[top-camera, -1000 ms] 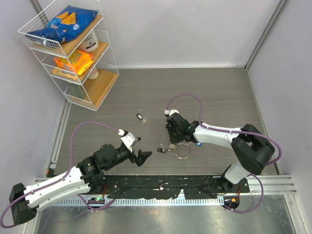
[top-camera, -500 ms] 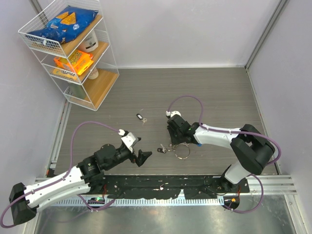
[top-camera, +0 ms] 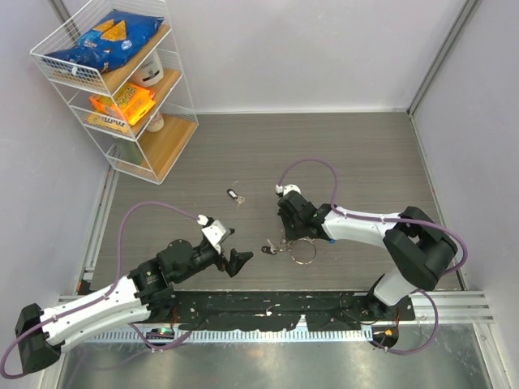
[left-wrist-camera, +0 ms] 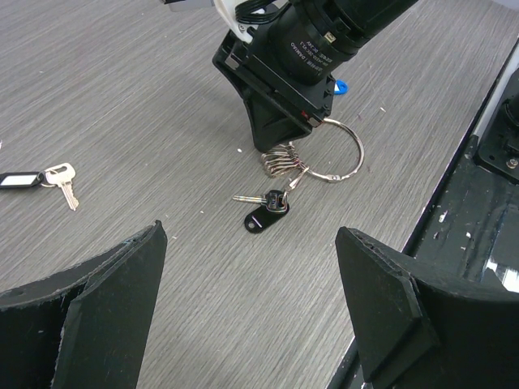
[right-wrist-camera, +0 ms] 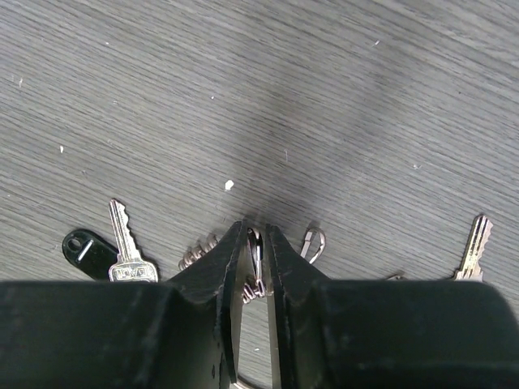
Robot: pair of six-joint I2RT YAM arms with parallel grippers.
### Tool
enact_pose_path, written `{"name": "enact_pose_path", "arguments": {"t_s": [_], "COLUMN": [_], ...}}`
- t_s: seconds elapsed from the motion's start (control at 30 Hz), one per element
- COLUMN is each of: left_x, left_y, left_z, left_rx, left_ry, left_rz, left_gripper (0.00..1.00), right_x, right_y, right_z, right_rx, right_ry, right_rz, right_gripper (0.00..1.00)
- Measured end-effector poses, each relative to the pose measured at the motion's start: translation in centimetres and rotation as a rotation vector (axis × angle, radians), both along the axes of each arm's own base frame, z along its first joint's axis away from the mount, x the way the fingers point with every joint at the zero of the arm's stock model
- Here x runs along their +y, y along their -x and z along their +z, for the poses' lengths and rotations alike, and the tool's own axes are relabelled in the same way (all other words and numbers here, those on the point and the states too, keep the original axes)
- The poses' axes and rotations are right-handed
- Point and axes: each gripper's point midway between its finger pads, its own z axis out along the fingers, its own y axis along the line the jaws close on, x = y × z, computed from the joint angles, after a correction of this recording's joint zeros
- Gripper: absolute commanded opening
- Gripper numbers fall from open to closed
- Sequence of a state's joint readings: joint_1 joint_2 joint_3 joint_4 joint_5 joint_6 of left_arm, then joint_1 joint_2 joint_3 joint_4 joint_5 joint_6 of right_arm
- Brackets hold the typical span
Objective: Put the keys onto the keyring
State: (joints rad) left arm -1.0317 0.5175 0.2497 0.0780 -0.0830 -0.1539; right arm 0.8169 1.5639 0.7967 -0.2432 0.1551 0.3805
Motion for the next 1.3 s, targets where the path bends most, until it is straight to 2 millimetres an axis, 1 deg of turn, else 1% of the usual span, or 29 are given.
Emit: {"name": "enact_pose_path", "arguments": {"t_s": [0.03, 0.1, 0.27, 0.37, 0.4, 0.5, 0.63, 0.7, 0.83, 1.0, 1.23, 1.3], "left_x": [0.0, 0.0, 0.0, 0.0, 0.0, -0.1, -0.4, -0.5, -0.9, -1.7, -3.2, -3.7], "left_y": [0.0, 0.0, 0.0, 0.0, 0.0, 0.2, 0.6, 0.8, 1.5, 1.9, 1.4, 1.1], "left_z": [0.0, 0.0, 0.0, 0.0, 0.0, 0.1, 0.8, 1.2, 2.0, 4.6, 8.1, 8.8], "left_rx": [0.000, 0.000, 0.000, 0.000, 0.000, 0.000, -0.010, -0.014, -0.008, -0.003, -0.003, -0.005], "left_ry": [0.000, 0.000, 0.000, 0.000, 0.001, 0.004, 0.038, 0.055, 0.091, 0.142, 0.185, 0.189], "left_rz": [0.000, -0.001, -0.001, -0.001, -0.002, -0.010, -0.037, -0.050, -0.088, -0.121, -0.128, -0.127], "left_gripper": [0.92, 0.92, 0.92, 0.91, 0.91, 0.91, 0.90, 0.90, 0.89, 0.88, 0.88, 0.89], "right_x": [0.0, 0.0, 0.0, -0.4, -0.6, -0.9, -0.9, -1.0, -1.0, 0.3, 1.9, 2.4], "right_y": [0.0, 0.0, -0.1, -0.3, -0.3, -0.2, 0.2, 0.5, 1.3, 3.0, 5.2, 5.6], "right_z": [0.0, 0.0, 0.1, 1.1, 1.8, 4.8, 10.0, 11.9, 14.4, 17.2, 20.4, 21.4], "right_rx": [0.000, -0.001, -0.005, -0.043, -0.067, -0.156, -0.311, -0.370, -0.435, -0.489, -0.553, -0.573], "right_ry": [0.000, 0.000, 0.000, 0.002, -0.006, -0.066, -0.217, -0.283, -0.372, -0.465, -0.550, -0.565], "right_rz": [0.000, 0.000, -0.002, -0.012, -0.015, -0.015, -0.001, 0.006, 0.029, 0.097, 0.175, 0.186], "right_gripper": [0.17, 0.06, 0.06, 0.06, 0.06, 0.06, 0.06, 0.06, 0.06, 0.06, 0.06, 0.06]}}
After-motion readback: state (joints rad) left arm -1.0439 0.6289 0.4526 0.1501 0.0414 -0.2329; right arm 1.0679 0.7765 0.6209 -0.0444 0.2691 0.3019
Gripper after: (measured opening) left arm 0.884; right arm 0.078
